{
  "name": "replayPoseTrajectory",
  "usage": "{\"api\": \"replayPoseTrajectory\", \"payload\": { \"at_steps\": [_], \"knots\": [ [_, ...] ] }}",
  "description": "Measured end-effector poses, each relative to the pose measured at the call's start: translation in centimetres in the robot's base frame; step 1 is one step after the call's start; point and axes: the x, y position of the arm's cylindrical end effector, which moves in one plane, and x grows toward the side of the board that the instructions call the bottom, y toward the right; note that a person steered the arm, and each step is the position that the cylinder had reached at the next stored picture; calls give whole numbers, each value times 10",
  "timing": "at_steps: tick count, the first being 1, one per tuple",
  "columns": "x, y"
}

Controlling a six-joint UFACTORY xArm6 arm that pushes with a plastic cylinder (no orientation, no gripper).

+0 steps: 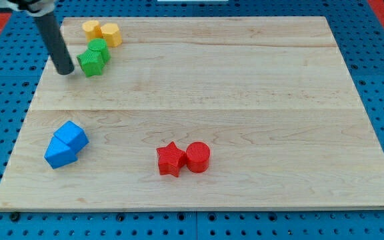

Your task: Place the green star left to the green circle

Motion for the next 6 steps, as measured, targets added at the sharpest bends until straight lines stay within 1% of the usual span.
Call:
{"api": "replayPoseTrajectory", "payload": {
  "at_steps": [1,2,3,4,6],
  "knots": [
    [30,23],
    [24,83],
    [2,66],
    [-16,5],
    [-13,5]
  ]
}}
